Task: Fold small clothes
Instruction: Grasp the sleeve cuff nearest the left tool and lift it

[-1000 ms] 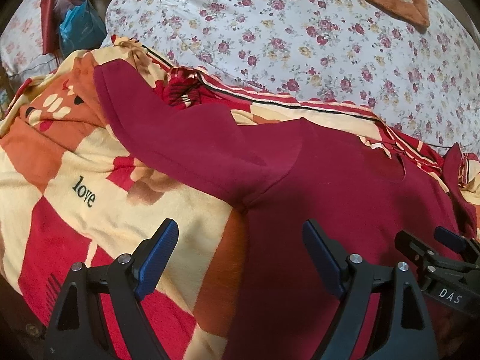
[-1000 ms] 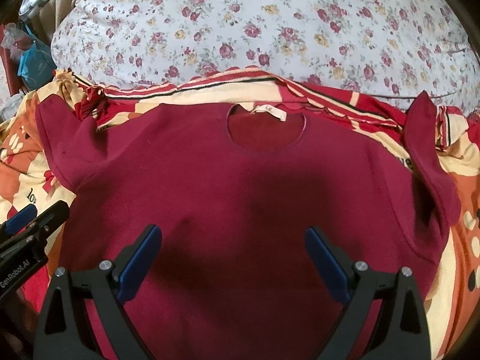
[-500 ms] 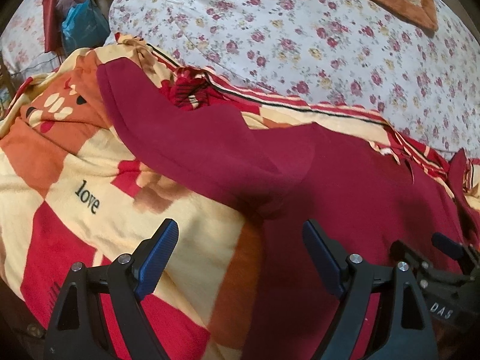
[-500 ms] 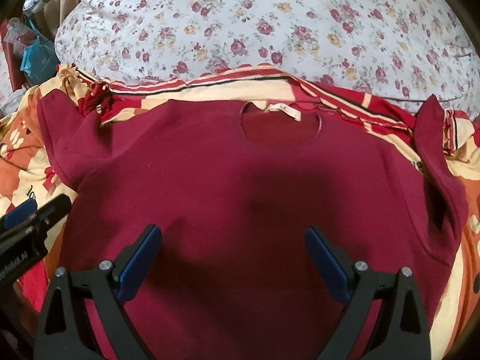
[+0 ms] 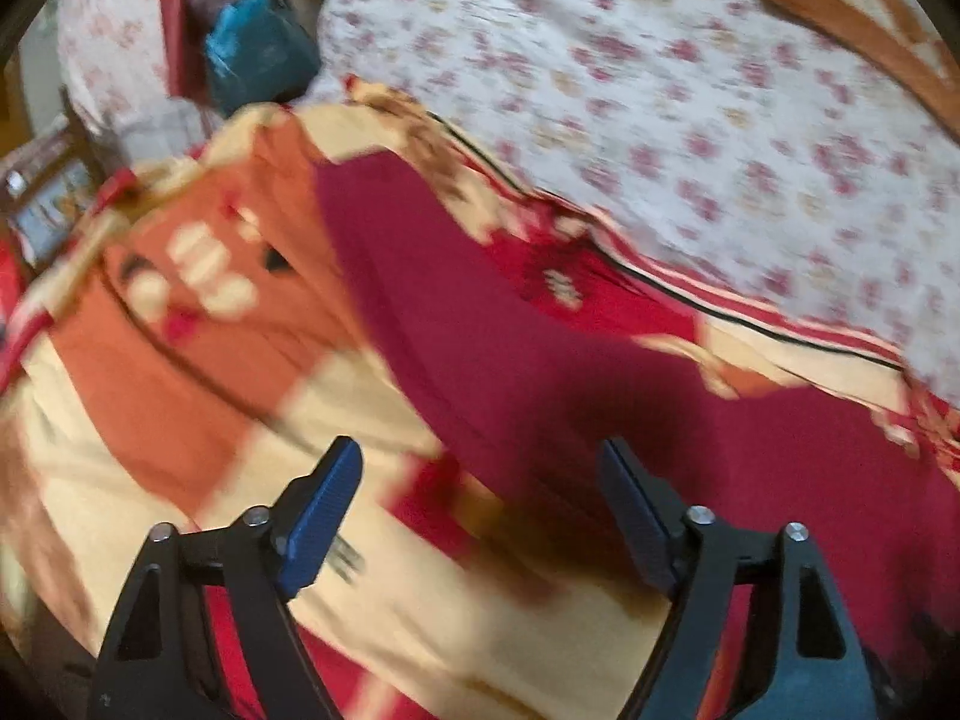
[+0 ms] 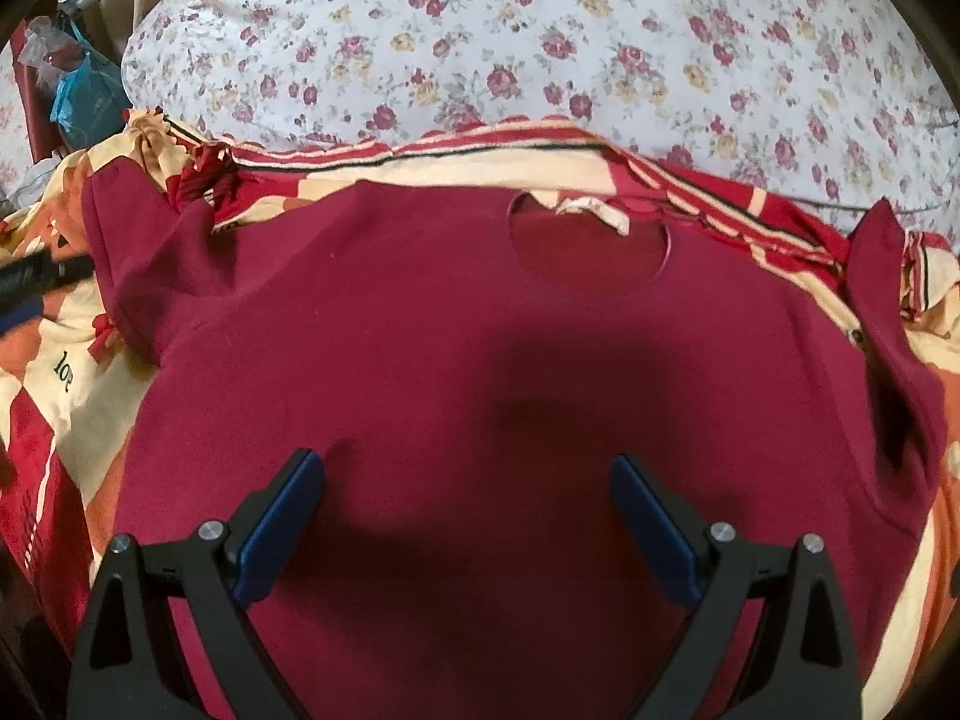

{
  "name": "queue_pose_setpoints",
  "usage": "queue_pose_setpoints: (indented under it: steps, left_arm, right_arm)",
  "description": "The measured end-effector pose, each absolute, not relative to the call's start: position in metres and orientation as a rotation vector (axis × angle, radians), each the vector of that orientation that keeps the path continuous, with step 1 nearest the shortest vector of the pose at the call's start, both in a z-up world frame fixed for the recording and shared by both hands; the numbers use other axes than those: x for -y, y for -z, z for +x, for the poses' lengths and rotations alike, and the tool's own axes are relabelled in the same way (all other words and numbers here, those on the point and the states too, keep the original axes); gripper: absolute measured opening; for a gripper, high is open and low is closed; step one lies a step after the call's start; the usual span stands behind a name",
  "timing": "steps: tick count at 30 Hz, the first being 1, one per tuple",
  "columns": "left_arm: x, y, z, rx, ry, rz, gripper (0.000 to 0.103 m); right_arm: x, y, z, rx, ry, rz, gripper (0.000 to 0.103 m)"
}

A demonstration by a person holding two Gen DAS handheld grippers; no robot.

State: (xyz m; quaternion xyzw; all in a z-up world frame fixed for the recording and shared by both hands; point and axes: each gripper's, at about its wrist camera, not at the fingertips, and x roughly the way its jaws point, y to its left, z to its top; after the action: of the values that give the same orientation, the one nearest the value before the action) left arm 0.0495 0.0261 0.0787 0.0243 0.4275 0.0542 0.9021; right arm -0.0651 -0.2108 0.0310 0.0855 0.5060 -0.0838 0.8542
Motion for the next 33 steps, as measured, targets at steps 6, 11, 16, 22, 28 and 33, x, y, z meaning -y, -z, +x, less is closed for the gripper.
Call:
queue_pose_setpoints:
  steps: [6,11,16,22,28,33]
  left_arm:
    - [-0.060,-0.078,0.114,-0.895,-0.239,0.097,0.055]
    - [-0.074,-0.072,0.157,-0.897,-0.306,0.148,0.049]
    - [-0.079,-0.067,0.182,-0.897,-0.315,0.172,0.049]
    - [-0.086,-0.052,0.199,-0.946,-0.323,0.161,0.043]
    - [-0.069,-0.054,0.202,-0.922,-0.271,0.234,0.000]
    - [-0.062,-0.063,0.197,-0.901,-0.237,0.206,0.000]
  right_arm:
    - [0.211,-0.030,-0.066,-1.065,0.172,0.178,0.098]
    - [0.211,-0.028,-0.065,-1.070,0.168,0.184,0.099]
    - [0.211,-0.026,-0.064,-1.074,0.167,0.186,0.100]
    - [0.211,-0.025,-0.062,-1.078,0.165,0.189,0.102]
    - [0.212,-0.024,-0.061,-1.073,0.167,0.190,0.103]
    - [0.213,-0.024,-0.061,-1.068,0.163,0.194,0.103]
